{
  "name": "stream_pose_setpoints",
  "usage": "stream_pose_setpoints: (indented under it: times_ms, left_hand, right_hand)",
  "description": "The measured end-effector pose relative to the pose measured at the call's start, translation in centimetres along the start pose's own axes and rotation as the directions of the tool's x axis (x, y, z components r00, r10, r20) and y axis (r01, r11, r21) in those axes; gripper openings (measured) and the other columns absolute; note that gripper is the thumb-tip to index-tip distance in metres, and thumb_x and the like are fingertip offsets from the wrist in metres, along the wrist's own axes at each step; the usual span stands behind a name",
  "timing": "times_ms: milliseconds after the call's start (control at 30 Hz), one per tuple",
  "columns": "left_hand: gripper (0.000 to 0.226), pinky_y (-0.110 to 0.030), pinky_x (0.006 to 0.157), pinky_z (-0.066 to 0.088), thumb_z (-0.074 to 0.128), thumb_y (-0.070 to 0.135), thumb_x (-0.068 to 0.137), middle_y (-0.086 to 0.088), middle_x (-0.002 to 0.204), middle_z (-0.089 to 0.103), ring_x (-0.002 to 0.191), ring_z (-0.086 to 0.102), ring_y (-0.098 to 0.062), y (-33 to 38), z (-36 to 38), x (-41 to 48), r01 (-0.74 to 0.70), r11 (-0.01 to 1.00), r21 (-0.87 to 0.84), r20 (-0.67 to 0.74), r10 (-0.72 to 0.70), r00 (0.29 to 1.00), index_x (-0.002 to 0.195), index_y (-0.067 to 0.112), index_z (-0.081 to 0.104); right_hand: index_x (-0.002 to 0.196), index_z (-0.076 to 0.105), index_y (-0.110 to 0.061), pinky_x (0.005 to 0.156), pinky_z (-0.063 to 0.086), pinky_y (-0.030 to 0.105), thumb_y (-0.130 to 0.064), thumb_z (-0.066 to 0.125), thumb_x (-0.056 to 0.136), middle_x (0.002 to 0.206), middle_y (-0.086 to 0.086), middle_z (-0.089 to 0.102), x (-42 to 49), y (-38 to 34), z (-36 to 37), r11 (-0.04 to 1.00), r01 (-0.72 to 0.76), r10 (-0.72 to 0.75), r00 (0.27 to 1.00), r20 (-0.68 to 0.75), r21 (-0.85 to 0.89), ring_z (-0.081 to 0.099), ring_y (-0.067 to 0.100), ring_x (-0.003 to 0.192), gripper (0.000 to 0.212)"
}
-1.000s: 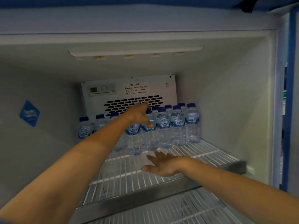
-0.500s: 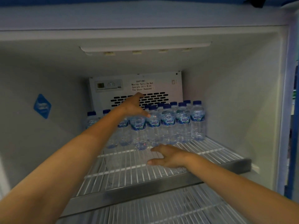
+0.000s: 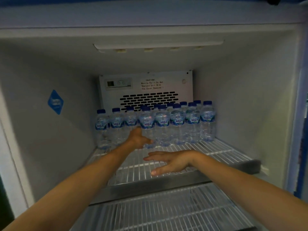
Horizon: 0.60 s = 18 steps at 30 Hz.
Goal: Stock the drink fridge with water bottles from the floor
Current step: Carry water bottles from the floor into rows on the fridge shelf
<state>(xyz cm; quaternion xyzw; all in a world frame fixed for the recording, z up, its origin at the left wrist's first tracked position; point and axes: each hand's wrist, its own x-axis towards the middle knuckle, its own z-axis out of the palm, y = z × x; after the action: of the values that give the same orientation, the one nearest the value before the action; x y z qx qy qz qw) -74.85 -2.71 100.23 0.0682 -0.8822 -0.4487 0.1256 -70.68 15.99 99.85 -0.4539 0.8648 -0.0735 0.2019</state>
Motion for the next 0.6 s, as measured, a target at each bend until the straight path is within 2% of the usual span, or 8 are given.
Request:
stream_pose_setpoints:
  times_ms: [133,200,267,400,467,533,600]
  left_hand:
    - [0.084,-0.036,0.093,0.049,0.084,0.011,0.069,-0.011,0.136,0.051,0.122,0.051,-0.028,-0.3,0.0,0.5,-0.006,1.000,-0.016,0.008,0.006,1.000,0.139,0.008,0.038]
    - [0.086,-0.033,0.091,0.048,0.084,0.014,0.069,-0.011,0.137,0.050,0.122,0.051,-0.027,-0.3,0.0,0.3,-0.021,1.000,-0.007,0.005,0.021,1.000,0.140,0.007,0.037]
    - [0.087,-0.034,0.086,0.051,0.083,0.017,0.071,-0.010,0.138,0.049,0.121,0.052,-0.028,-0.2,0.0,-0.2,-0.016,1.000,-0.005,0.006,0.016,1.000,0.142,0.007,0.034]
    - [0.094,-0.037,0.096,0.049,0.079,0.031,0.076,-0.012,0.146,0.040,0.125,0.048,-0.027,0.2,0.0,-1.8,0.023,0.995,0.097,0.011,-0.025,1.000,0.147,0.006,0.023]
    - [0.092,-0.033,0.091,0.051,0.077,0.030,0.078,-0.012,0.148,0.035,0.126,0.047,-0.027,0.9,-0.1,-3.2,0.079,0.995,0.060,-0.006,-0.078,0.997,0.147,0.004,0.022]
    - [0.083,-0.033,0.088,0.052,0.077,0.023,0.079,-0.014,0.142,0.042,0.121,0.051,-0.028,1.8,-0.9,-5.1,0.079,0.997,-0.017,-0.062,-0.079,0.995,0.144,0.003,0.029]
    - [0.064,-0.036,0.087,0.054,0.075,0.015,0.080,-0.015,0.121,0.059,0.108,0.060,-0.028,2.3,-2.4,-7.7,0.022,1.000,-0.022,-0.168,-0.025,0.986,0.135,0.004,0.043]
  right_hand:
    - [0.151,0.006,-0.043,0.121,0.004,0.040,-0.059,0.043,0.093,0.161,-0.014,-0.006,-0.1,-0.1,-0.1,1.000,-0.003,0.003,1.000,0.008,-0.007,-0.002,0.012,0.148,0.071]
    - [0.152,0.005,-0.041,0.120,0.004,0.039,-0.058,0.042,0.094,0.161,-0.014,-0.006,-0.2,-0.3,-0.1,1.000,-0.002,0.002,1.000,0.015,-0.007,-0.003,0.012,0.148,0.071]
    - [0.152,0.006,-0.041,0.120,0.004,0.039,-0.058,0.042,0.094,0.161,-0.013,-0.006,-0.3,-0.4,-0.2,1.000,-0.006,0.007,1.000,0.021,-0.011,-0.002,0.012,0.148,0.071]
    - [0.152,0.007,-0.039,0.119,0.005,0.036,-0.056,0.042,0.094,0.161,-0.012,-0.004,-0.5,-0.8,-0.2,1.000,-0.006,0.006,1.000,0.022,-0.005,0.000,0.012,0.148,0.070]
    - [0.153,0.008,-0.037,0.118,0.007,0.033,-0.054,0.042,0.095,0.161,-0.012,-0.001,-0.6,-0.9,-0.1,1.000,0.006,-0.007,1.000,0.016,0.009,0.002,0.012,0.148,0.069]
    - [0.153,0.010,-0.036,0.118,0.009,0.032,-0.054,0.043,0.095,0.161,-0.012,0.002,-0.7,-0.9,-0.2,1.000,0.012,-0.012,1.000,0.005,0.013,0.006,0.012,0.148,0.068]
    - [0.151,0.018,-0.037,0.119,0.013,0.033,-0.055,0.046,0.093,0.160,-0.011,0.010,-0.6,-0.7,-0.1,0.999,0.018,-0.017,0.999,-0.037,0.041,0.012,0.013,0.147,0.067]
